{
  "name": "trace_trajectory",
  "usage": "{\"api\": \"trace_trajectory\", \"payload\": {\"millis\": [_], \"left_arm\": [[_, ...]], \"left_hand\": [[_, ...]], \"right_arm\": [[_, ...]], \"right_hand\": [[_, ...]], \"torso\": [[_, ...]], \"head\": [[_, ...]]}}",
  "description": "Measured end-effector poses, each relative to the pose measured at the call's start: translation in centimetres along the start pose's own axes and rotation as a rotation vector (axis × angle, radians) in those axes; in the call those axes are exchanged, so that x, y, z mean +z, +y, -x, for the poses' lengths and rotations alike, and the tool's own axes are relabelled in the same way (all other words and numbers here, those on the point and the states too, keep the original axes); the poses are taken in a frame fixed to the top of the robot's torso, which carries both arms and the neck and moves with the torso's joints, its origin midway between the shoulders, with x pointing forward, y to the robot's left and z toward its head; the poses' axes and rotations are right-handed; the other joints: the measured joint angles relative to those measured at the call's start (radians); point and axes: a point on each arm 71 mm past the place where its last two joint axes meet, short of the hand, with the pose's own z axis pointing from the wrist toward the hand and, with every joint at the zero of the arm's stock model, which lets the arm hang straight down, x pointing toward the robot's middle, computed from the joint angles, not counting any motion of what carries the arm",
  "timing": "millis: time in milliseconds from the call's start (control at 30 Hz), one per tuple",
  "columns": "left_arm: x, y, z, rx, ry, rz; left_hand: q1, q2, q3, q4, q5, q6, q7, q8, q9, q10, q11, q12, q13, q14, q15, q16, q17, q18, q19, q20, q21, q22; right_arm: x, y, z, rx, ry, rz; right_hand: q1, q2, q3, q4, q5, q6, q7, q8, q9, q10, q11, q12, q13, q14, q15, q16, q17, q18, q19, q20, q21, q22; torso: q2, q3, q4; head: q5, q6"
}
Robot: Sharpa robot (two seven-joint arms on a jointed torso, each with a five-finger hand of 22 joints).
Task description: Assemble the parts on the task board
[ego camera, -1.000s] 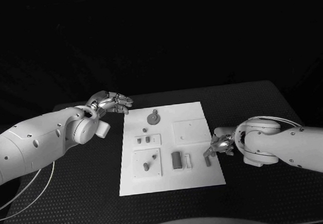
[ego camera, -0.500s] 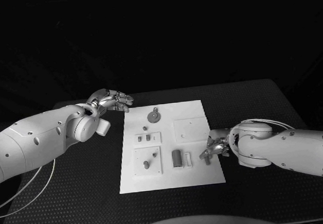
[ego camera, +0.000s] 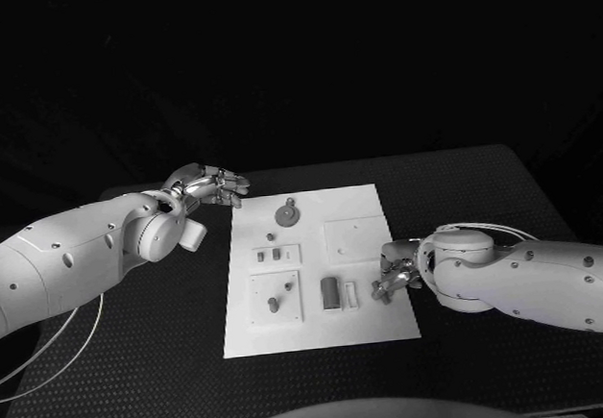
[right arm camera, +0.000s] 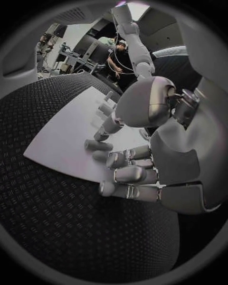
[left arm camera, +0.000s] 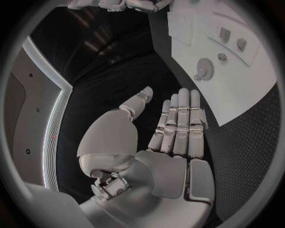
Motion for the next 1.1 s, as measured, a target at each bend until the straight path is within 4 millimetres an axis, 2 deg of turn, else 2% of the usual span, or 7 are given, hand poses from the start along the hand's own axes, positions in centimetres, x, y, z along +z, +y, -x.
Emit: {"api": "trace_trajectory", "payload": {"millis": [133,233,500,633,900,1033,1100], "left_arm": [[0.0,0.0,-0.1,0.0,0.003,0.0],[0.0,0.0,-0.1,-0.001,0.004,0.0],[0.0,0.0,-0.1,-0.001,0.005,0.001],[0.0,0.0,-0.1,-0.001,0.006,0.001],[0.0,0.0,-0.1,-0.001,0.006,0.002],[0.0,0.0,-0.1,-0.001,0.006,0.002],[0.0,0.0,-0.1,-0.001,0.006,0.002]], "left_hand": [[0.0,0.0,-0.003,0.003,0.0,0.0,0.0,0.0,-0.001,0.0,0.0,0.0,0.0,0.0,0.0,0.0,0.0,0.0,0.0,0.0,0.0,0.0],[0.0,0.0,-0.003,0.003,0.0,0.0,0.0,0.0,-0.001,0.0,0.0,0.0,0.0,0.0,0.0,0.0,0.0,0.0,0.0,0.0,0.0,0.0],[0.0,0.0,-0.003,0.003,0.0,0.0,0.0,0.0,-0.001,0.0,0.0,0.0,0.0,0.0,0.0,0.0,0.001,0.0,0.0,0.0,0.0,0.0],[0.0,0.0,-0.003,0.003,0.0,0.0,0.0,0.0,-0.001,0.0,0.0,0.0,0.0,0.0,0.0,0.0,0.001,0.0,0.0,0.0,0.0,0.0],[0.0,0.0,-0.003,0.003,0.0,0.0,0.0,0.0,-0.001,0.0,0.0,0.0,-0.001,0.0,0.0,0.0,0.002,0.0,0.0,0.0,0.0,0.0],[0.0,0.0,-0.003,0.003,0.0,0.0,0.0,0.0,-0.001,0.0,0.0,0.0,-0.001,0.0,0.0,0.0,0.002,0.0,0.0,0.0,0.0,0.0],[0.0,0.0,-0.003,0.003,0.0,0.0,0.0,0.0,-0.001,0.0,0.0,0.0,-0.001,0.0,0.0,0.0,0.002,0.0,0.0,0.0,0.0,0.0]], "right_arm": [[0.3,0.3,0.0,-0.021,-0.012,-0.001],[0.4,0.5,0.1,-0.027,-0.017,0.005],[0.4,0.6,0.0,-0.021,-0.011,0.01],[0.3,0.5,0.0,0.006,-0.005,0.011],[0.1,0.7,-0.9,0.135,0.028,0.036],[0.0,0.7,-1.3,0.233,0.041,0.048],[-0.1,0.6,-1.3,0.292,0.038,0.053]], "right_hand": [[0.027,0.027,-0.001,-0.052,0.0,0.0,0.0,0.117,-0.092,-0.002,-0.001,0.0,-0.001,-0.002,0.001,0.0,-0.001,0.0,0.0,0.0,0.0,0.0],[0.044,0.043,0.001,-0.056,0.0,0.0,0.0,0.117,-0.097,-0.002,-0.002,0.0,-0.001,-0.003,0.003,0.0,-0.001,0.007,0.0,0.0,0.0,0.0],[0.073,0.032,0.077,-0.059,-0.002,0.0,0.0,0.117,-0.097,-0.002,-0.002,0.0,-0.005,-0.006,0.005,0.0,-0.01,0.013,-0.004,0.004,0.0,0.0],[0.056,0.064,0.085,-0.059,-0.001,-0.001,0.0,0.117,-0.098,-0.004,0.0,0.0,-0.007,-0.007,0.006,0.0,-0.015,0.013,-0.008,0.007,0.0,0.0],[0.04,0.08,0.089,-0.063,-0.001,-0.002,0.002,0.117,-0.142,-0.004,0.0,0.0,-0.008,-0.009,0.009,0.0,-0.013,0.012,-0.011,0.011,0.005,0.0],[0.04,0.08,0.094,-0.063,-0.001,-0.002,0.002,0.071,-0.14,-0.004,0.0,0.0,-0.008,-0.009,0.009,0.0,-0.011,0.012,-0.011,0.011,0.005,0.0],[0.043,0.1,0.095,-0.063,-0.001,-0.003,0.002,-0.006,-0.132,-0.004,0.0,0.0,-0.008,-0.01,0.01,0.0,-0.011,0.012,-0.011,0.011,0.005,0.0]], "torso": [[0.0,0.0003,0.0],[0.0,0.0002,0.0002],[0.0,-0.0001,0.0004],[0.0,-0.0002,0.0002],[0.0,-0.0003,0.0002],[0.0,-0.0002,-0.0001],[0.0,-0.0002,-0.0002]], "head": [[0.0,-0.001],[-0.001,-0.002],[-0.001,-0.005],[-0.001,-0.005],[0.0,-0.006],[0.0,-0.005],[0.0,-0.005]]}}
